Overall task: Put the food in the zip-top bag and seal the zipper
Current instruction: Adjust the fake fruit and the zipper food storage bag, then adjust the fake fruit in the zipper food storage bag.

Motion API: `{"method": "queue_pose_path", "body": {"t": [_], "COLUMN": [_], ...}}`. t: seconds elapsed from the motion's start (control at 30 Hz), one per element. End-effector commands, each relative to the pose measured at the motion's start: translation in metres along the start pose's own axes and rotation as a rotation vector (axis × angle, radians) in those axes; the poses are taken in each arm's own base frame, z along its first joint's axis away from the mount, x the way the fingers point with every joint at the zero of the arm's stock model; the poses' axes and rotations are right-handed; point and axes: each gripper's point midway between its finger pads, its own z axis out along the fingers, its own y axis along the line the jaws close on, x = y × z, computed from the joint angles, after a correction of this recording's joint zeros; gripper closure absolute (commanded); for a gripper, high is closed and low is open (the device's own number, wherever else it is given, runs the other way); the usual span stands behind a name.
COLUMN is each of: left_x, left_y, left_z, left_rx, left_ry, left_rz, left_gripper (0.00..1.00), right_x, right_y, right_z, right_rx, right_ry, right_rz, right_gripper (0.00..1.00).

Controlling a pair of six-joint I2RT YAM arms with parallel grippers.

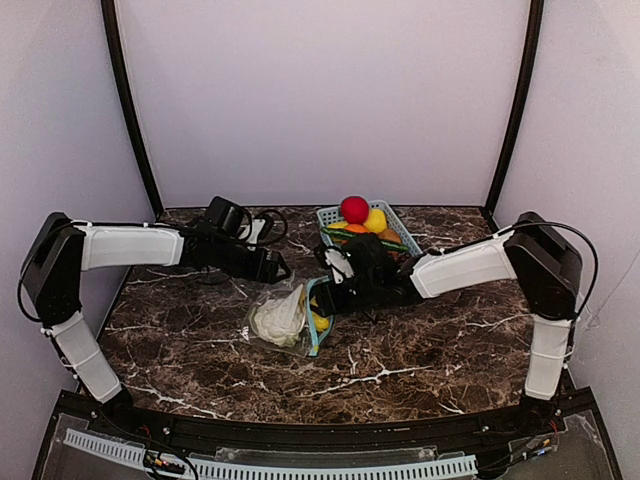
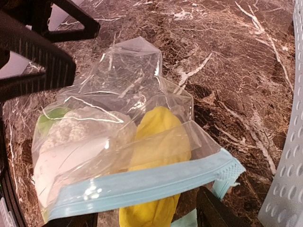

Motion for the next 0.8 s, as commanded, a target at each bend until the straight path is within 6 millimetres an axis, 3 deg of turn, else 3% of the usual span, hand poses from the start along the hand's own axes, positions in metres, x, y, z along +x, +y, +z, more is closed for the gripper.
{"method": "queue_pose_path", "body": {"t": [0.0,0.17,0.37,0.53,0.77], "left_x": [-0.012,-0.015,-0.011,0.005,0.025], "left_y": [0.004,-0.019,-0.056,-0.081,-0.105], "left_z": [-0.035,-0.047,-0.046,-0.032,-0.025], "left_rx": [-0.095,-0.060,-0.012,-0.020,-0.034], "left_ry": [-0.052,-0.064,-0.059,-0.016,0.002], "left_rz": [0.028,0.037,0.038,0.060,0.071], "left_gripper": [0.13,0.13,0.16,0.25,0.33], "right_x": [-0.013,0.002,0.024,0.042,0.047], "right_y": [0.008,0.006,0.006,0.008,0.011], "right_z": [-0.026,-0.040,-0.055,-0.051,-0.037], "right_rx": [-0.002,0.006,-0.023,-0.068,-0.106], "right_ry": [-0.049,-0.032,-0.031,-0.019,-0.021], "right_rz": [-0.002,0.038,0.104,0.160,0.183], "right_gripper": [0.30,0.28,0.38,0.49,0.56]}}
